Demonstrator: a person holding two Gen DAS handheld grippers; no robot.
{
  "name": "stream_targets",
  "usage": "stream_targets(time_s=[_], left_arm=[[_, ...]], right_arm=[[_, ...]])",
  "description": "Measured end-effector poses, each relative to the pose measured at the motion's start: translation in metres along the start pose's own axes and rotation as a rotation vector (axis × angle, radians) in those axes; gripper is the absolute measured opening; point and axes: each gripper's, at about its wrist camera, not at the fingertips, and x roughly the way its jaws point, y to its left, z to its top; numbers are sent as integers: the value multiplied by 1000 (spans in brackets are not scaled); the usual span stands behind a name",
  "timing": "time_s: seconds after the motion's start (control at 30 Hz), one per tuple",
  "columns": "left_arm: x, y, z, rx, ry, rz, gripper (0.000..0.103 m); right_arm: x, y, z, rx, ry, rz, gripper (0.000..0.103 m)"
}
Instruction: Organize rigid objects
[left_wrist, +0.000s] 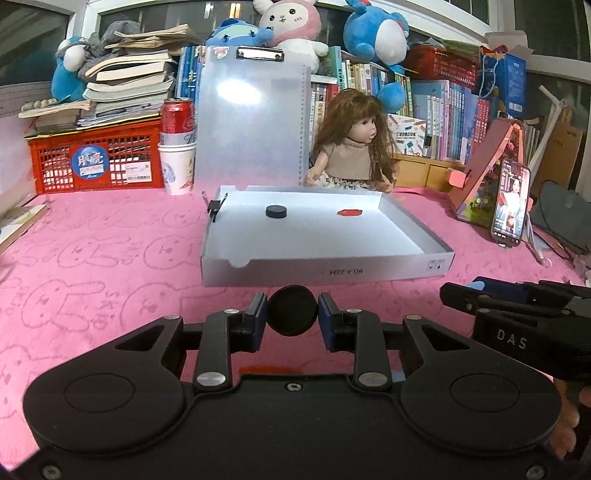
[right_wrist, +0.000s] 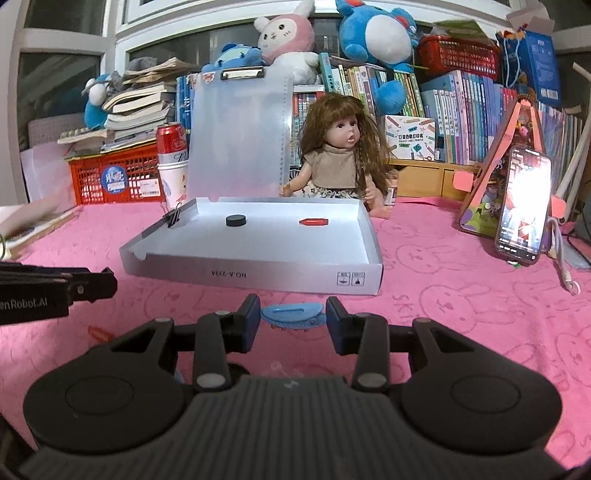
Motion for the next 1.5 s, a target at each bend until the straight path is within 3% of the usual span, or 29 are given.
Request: stream_targets(time_s=[0.9, 1.5], left_arm=[[79, -5, 66, -34, 46, -22, 29], [162, -7, 90, -31, 122, 34, 29]], right_arm=[[78, -12, 56, 26, 54, 11, 44], [143, -18, 74, 79, 122, -9, 44]])
